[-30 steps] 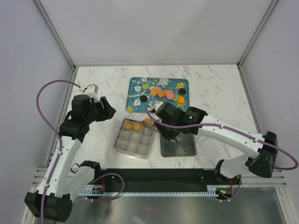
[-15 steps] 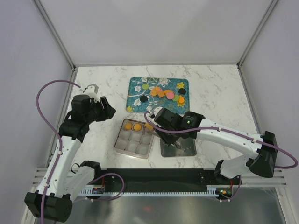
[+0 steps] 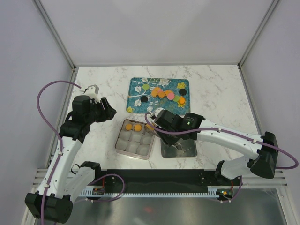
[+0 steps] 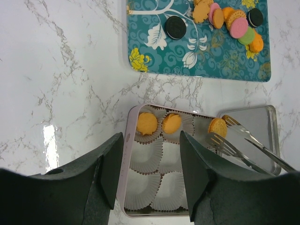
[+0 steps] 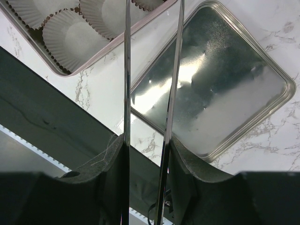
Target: Pack the cookies
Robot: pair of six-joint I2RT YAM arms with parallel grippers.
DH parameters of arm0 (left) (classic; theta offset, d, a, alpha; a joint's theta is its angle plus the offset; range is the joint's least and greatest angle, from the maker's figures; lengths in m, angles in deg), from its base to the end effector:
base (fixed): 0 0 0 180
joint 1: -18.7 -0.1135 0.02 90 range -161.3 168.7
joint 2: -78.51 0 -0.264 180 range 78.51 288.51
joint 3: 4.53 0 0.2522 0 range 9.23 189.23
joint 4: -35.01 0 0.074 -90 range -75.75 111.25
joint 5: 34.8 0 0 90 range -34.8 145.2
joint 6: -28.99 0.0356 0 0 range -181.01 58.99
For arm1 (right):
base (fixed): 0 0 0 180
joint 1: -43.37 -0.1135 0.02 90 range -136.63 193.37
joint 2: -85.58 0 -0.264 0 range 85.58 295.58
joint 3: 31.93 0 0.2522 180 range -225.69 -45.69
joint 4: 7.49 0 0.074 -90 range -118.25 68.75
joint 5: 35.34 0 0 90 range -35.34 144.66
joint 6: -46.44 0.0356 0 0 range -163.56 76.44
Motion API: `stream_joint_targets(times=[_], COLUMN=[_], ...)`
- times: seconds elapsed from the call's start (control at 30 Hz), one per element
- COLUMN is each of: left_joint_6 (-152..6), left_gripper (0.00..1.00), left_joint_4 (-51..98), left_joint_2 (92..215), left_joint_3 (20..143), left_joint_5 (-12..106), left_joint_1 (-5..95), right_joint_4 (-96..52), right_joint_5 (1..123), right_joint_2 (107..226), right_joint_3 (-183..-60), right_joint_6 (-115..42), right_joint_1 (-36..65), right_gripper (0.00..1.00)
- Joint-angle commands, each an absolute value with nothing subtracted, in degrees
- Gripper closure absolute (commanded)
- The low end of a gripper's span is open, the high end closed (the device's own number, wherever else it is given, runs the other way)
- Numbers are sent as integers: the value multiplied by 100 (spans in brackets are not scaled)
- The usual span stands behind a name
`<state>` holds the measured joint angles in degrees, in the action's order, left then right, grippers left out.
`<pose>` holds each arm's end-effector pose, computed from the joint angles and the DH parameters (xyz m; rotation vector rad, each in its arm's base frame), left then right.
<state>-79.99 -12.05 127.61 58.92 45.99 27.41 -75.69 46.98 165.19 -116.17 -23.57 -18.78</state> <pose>0.1803 -0.0334 0.3166 -0.0989 2.1656 -0.4525 0.1315 0.2386 0.2957 -0.9293 2.5289 0.2793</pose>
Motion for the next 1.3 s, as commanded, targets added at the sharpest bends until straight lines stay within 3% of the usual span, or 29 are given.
stream_joint_targets(times=[0.0,0.57,1.03,1.27], left_joint_6=[-7964,-7965,-7973,-7973], left_gripper=[41,40,41,41], left_joint_4=[-1021,-1013,-1013,-1004], left_joint_2=[12702,12667,12676,12676], left_joint_3=[5880,5871,5871,5871], left_joint_5=[4527,4527,4518,4518], left_joint_1=[2732,2732,2732,2732], right_joint_4=[-7425,-7416,-7478,-7382], right_joint_5=[4587,4596,4149,4025], right_joint_2=[16433,16565,16538,16845], right_joint_3=[-11618,-11750,-12213,-12646], right_joint_6=[-2255,-2264,-2290,-2668], right_joint_1=[-1947,-1991,-1965,-1149], right_gripper=[57,48,49,50])
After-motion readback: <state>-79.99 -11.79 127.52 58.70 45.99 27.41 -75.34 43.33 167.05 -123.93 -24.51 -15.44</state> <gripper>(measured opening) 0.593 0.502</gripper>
